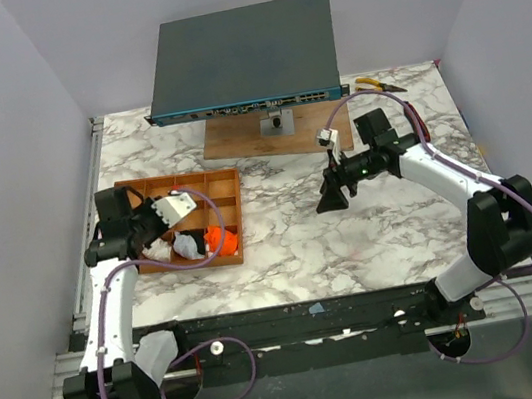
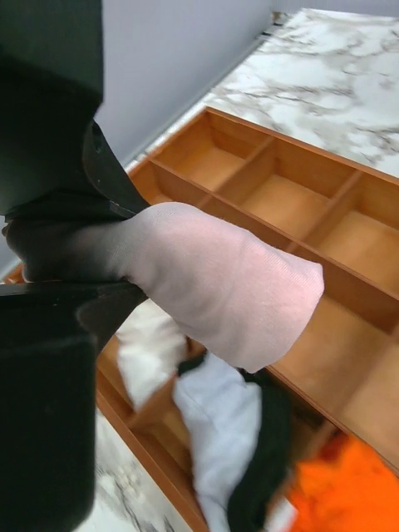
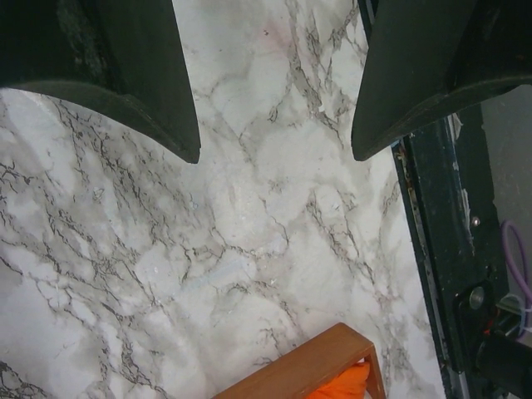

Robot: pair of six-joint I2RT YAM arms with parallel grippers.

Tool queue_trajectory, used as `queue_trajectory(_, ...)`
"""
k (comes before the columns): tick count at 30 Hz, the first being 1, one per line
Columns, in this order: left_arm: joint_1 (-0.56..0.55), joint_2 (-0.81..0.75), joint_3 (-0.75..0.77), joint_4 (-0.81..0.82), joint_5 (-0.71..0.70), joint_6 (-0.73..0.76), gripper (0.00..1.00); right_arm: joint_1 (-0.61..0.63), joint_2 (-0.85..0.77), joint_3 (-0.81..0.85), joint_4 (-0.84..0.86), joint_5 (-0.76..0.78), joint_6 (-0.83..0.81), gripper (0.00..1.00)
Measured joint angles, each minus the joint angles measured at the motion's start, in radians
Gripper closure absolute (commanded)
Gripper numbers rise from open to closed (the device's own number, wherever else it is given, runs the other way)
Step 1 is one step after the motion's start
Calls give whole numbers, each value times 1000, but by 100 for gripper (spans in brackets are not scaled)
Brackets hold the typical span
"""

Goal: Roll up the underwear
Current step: Move the storage box containing underwear.

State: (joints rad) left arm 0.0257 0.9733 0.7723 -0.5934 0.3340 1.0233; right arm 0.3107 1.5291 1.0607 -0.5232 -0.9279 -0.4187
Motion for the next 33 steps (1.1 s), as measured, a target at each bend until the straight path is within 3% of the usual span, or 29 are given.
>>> queue_trajectory(5, 161, 6, 8, -29, 61, 145, 100, 11, 0, -3, 28, 1, 14, 24)
queue_trajectory(11, 172, 51, 52, -42, 131, 210, 100, 23, 10, -3, 39, 3, 26, 24)
queue_trajectory(15, 119, 90, 74, -27, 136, 212, 100, 24, 22, -3, 43, 8, 27, 23)
queue_trajectory(22, -74, 151, 70, 69, 138, 238, 100, 24, 24, -4, 44, 29, 26, 24)
queue_trajectory(33, -193, 412, 146, 105, 181, 468, 100, 24, 54, -19, 47, 75, 26, 24)
